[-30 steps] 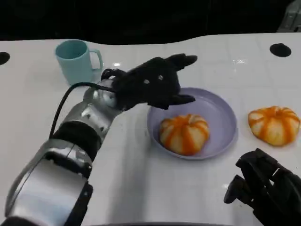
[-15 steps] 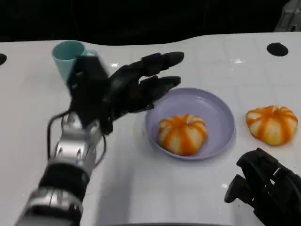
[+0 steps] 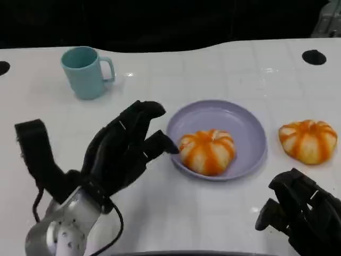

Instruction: Grasp the bread from the table and place it into the plate.

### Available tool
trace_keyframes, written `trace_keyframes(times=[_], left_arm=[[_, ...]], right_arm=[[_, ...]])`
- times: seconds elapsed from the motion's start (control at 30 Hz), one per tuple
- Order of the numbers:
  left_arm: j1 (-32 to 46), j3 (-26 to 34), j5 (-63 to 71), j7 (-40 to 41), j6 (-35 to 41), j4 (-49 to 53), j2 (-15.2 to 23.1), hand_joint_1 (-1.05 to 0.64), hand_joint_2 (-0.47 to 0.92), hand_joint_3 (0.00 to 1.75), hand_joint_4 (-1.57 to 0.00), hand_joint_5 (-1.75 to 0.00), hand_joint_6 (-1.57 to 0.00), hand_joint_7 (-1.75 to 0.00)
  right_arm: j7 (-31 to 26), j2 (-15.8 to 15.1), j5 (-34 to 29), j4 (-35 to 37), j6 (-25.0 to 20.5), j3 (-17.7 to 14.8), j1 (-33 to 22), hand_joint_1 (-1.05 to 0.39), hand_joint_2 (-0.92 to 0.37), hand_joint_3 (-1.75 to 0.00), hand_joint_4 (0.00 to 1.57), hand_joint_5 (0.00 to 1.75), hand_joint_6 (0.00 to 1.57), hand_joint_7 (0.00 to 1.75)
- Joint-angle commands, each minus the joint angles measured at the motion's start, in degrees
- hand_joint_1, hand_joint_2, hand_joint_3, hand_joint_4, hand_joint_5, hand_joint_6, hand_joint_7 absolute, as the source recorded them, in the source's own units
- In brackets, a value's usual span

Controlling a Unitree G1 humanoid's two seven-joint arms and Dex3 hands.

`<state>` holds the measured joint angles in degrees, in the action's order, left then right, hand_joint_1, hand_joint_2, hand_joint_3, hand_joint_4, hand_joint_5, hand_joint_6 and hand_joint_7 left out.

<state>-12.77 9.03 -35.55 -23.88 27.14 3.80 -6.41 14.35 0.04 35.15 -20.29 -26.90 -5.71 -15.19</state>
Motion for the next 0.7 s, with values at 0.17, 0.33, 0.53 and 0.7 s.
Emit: trace_keyframes(times=[0.17, 0.33, 0.53, 0.7], left_arm=[[9.21, 2.42, -4.64, 5.52, 3.67, -9.91, -0.19, -0.6, 0.92, 0.4, -0.81, -1.75, -0.55, -1.72], [13.1, 2.49, -5.07, 4.69, 3.36, -11.79, 0.34, -0.6, 0.92, 0.4, -0.82, -1.75, -0.56, -1.75], [15.78, 1.76, -4.84, 4.36, 2.86, -12.35, 0.92, -0.59, 0.92, 0.35, -0.81, -1.75, -0.59, -1.75], [17.24, 1.53, -4.47, 5.78, 3.04, -12.53, 0.87, -0.57, 0.92, 0.39, -0.79, -1.75, -0.56, -1.75]], right_arm=[[-0.48, -0.71, 0.02, -1.25, -0.17, -0.03, -0.38, -0.52, -0.92, -0.27, 0.61, 1.71, 0.55, 1.42], [-0.87, -0.63, -0.15, -1.67, -0.17, 0.09, -0.58, -0.52, -0.92, -0.26, 0.61, 1.7, 0.55, 1.41], [-1.12, -0.61, 0.17, -1.93, -0.37, 0.11, -0.64, -0.52, -0.92, -0.26, 0.61, 1.7, 0.56, 1.41], [-0.66, -0.76, 0.3, -1.68, -0.09, 0.01, -0.66, -0.53, -0.92, -0.27, 0.6, 1.69, 0.55, 1.4]])
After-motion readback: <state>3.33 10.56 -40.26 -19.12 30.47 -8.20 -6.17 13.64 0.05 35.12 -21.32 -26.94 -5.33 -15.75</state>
